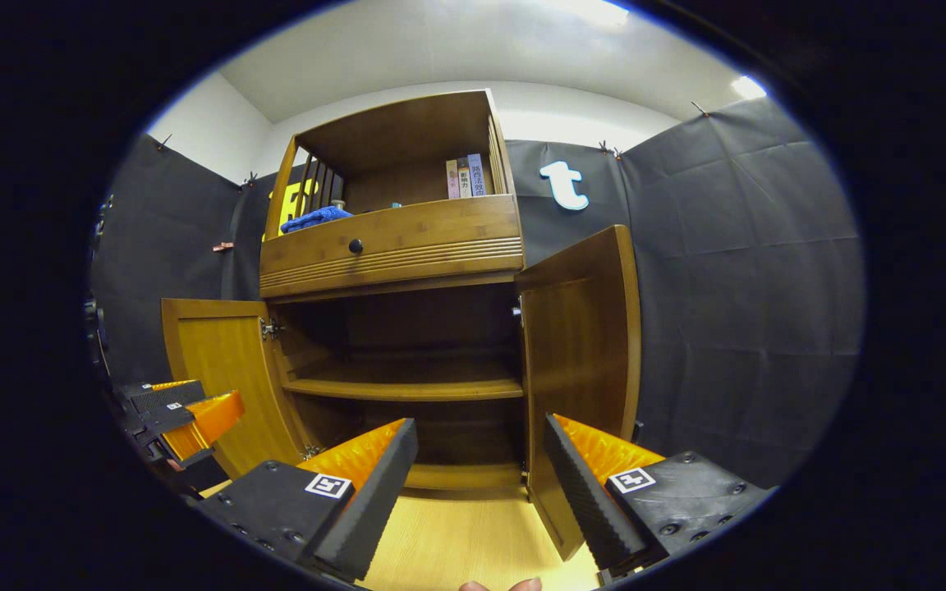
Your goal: Open the right door of the double-door shoe cabinet with the right hand, and open the left door with the left hand.
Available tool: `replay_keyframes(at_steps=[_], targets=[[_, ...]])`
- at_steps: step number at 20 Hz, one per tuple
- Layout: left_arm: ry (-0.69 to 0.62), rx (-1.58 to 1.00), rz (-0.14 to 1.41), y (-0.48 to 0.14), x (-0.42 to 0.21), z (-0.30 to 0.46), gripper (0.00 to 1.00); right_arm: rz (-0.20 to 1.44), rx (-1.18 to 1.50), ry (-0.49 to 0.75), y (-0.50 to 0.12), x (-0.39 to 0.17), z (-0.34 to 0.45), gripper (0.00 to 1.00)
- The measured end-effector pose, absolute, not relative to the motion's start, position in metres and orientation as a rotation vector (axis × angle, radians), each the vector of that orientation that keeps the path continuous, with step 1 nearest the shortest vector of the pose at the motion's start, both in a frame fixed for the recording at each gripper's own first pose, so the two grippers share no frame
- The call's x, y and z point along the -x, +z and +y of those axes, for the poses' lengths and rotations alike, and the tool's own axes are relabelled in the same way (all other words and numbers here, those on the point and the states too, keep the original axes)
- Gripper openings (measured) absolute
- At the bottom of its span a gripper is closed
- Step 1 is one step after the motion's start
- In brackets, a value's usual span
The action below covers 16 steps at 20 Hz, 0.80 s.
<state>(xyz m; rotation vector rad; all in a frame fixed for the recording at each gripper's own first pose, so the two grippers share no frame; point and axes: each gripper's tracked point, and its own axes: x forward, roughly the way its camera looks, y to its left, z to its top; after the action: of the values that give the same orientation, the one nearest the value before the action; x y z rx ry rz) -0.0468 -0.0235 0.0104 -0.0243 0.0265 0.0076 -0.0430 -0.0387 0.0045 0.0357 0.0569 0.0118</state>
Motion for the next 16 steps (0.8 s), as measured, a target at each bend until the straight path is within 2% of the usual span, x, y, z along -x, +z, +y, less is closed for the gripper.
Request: replay_keyframes(at_steps=[3,7,8,12,16], targets=[[0.009,0.009,0.022,0.009,0.037,-0.033,0.98,0.060,-0.032,0.026,0.001,0.038,-0.036,1.00],[0.000,-0.017,0.005,0.011,0.025,-0.043,0.98,0.060,-0.022,0.038,0.000,0.035,-0.035,0.92],[-0.004,-0.017,0.002,0.010,0.024,-0.044,0.99,0.060,-0.023,0.041,0.000,0.033,-0.035,1.00],[-0.011,-0.007,0.002,0.010,0.020,-0.047,0.98,0.060,-0.022,0.040,-0.003,0.031,-0.037,0.98],[-0.023,-0.007,0.000,0.009,0.019,-0.050,0.99,0.066,-0.024,0.036,-0.003,0.032,-0.038,1.00]])
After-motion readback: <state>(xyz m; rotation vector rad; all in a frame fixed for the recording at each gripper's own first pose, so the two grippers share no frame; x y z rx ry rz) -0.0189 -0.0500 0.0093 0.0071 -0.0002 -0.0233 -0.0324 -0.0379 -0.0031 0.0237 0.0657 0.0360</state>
